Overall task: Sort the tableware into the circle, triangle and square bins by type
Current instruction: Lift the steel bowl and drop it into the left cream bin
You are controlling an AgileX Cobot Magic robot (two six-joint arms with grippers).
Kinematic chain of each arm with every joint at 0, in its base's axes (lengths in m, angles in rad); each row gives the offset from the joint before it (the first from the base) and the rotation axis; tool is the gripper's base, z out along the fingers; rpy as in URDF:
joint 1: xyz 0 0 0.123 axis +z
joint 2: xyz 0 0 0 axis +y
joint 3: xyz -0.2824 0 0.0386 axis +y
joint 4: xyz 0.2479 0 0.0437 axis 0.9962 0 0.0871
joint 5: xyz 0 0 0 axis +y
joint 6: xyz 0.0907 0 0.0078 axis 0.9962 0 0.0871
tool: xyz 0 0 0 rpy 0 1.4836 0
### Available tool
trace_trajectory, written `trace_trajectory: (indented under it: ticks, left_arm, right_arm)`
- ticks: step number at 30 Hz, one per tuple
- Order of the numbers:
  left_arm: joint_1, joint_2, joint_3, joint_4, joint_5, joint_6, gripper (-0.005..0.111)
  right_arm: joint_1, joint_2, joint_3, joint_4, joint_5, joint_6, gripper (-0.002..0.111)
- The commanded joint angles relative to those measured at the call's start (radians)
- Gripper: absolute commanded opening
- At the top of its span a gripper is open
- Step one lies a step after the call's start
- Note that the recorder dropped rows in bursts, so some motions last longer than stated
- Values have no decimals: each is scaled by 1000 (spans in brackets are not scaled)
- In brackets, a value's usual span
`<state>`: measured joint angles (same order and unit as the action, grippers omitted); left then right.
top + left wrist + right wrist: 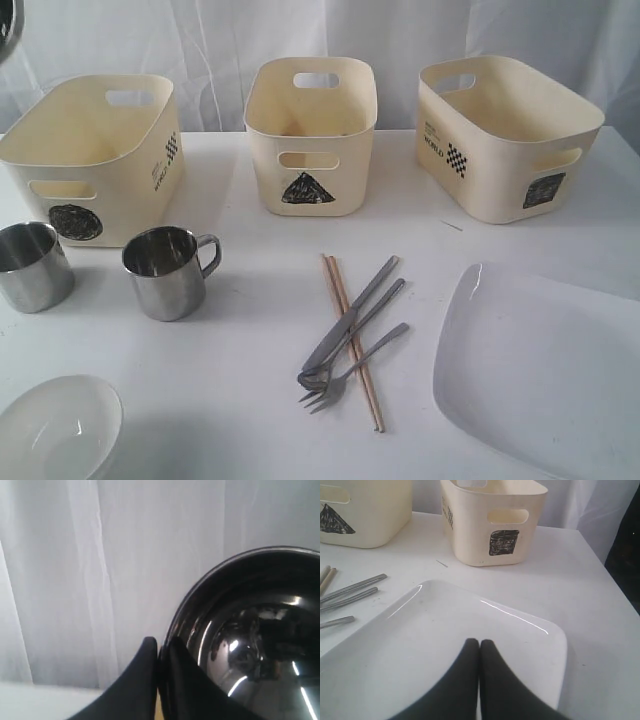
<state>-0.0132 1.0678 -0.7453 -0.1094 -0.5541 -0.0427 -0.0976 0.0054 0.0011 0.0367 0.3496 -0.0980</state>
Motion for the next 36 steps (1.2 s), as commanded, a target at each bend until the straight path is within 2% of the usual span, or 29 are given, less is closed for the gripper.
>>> trace_trajectory:
  ticks: [1, 6, 8, 12, 15, 21, 25, 27, 33, 36]
  left_arm:
    - [1, 193, -60, 172, -265, -17, 0]
    - [1, 554, -263, 216, -264, -17, 0]
    - [1, 647, -340, 218, -237, -17, 0]
    - [1, 779, -515, 269, 6, -84, 6]
    - [1, 823, -583, 337, 91, -164, 16]
    - [1, 828, -606, 514, 111, -394, 38]
    - [1, 816, -606, 664, 162, -568, 48]
    - [1, 790, -606, 723, 213, -608, 49]
    - [1, 579, -606, 723, 394, -604, 48]
    - [1, 475, -606, 744, 554, -604, 48]
  right_arm:
    - [-3, -5, -1, -10, -1, 1, 0]
    - [-3, -5, -1, -10, -1, 1, 0]
    - [-3, -5, -1, -10, -1, 1, 0]
    - [-3, -5, -1, -10, -1, 1, 0]
    - [-3, -5, -1, -8, -1, 0, 0]
    - [-3, -5, -1, -8, -1, 0, 0]
    - [-3, -5, -1, -8, -1, 0, 0]
    - [-3, -5, -1, -8, -1, 0, 0]
    - [-3, -5, -1, -8, -1, 0, 0]
    - [-3, -5, -1, -8, -1, 0, 0]
